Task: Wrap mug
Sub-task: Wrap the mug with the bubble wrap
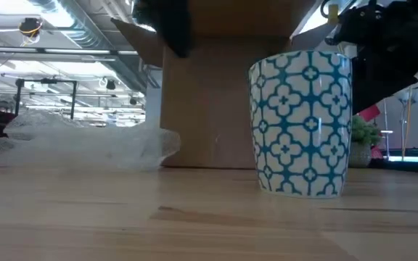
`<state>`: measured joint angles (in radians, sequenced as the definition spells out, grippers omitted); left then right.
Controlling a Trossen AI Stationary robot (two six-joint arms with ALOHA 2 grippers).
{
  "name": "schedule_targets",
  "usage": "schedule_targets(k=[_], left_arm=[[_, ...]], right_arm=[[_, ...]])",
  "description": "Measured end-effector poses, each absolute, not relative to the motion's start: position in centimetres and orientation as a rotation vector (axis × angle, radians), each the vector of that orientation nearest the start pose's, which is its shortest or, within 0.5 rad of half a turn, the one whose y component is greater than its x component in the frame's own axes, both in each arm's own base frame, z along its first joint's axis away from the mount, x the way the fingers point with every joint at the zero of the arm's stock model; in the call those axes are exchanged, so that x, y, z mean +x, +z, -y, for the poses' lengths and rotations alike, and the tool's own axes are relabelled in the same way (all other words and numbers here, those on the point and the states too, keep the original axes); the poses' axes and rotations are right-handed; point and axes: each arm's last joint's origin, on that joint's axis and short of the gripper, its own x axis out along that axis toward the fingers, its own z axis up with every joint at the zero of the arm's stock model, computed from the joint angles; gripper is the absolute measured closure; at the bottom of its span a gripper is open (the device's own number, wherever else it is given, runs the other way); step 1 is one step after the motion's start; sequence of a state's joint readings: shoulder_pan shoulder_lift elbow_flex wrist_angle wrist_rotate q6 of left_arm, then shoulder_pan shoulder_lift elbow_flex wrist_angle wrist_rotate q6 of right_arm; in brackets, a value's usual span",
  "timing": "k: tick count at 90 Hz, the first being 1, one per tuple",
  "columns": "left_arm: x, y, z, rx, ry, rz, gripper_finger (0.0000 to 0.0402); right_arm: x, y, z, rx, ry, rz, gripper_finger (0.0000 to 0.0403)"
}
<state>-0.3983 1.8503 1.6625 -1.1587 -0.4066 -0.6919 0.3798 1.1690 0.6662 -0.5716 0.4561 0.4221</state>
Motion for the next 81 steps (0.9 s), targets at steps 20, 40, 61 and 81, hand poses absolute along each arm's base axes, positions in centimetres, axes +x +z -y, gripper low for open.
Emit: schedule_targets(k=[20,40,61,81], left_arm=[[29.2,26.0,12.8,-0.068,0.633,-1.231,0.0295],[23.7,24.0,10.4,-0.248,0.743,-1.133,0.0295],[19.0,20.7,7.5,-0.36,0.834,-1.074,0.0295],[17.9,17.4,6.2,-0.396,0.813,-1.035,0.0295]], right_arm=[[19.5,19.9,-6.4,-0.047,-0.27,-0.936,0.0167],[19.5,19.9,-6.4,-0.047,-0.27,-0.935,0.0167],[19.6,19.9,-6.4,-0.044,-0.269,-0.928,0.0167],[19.8,20.0,-6.5,-0.04,-0.259,-0.904,0.0167]])
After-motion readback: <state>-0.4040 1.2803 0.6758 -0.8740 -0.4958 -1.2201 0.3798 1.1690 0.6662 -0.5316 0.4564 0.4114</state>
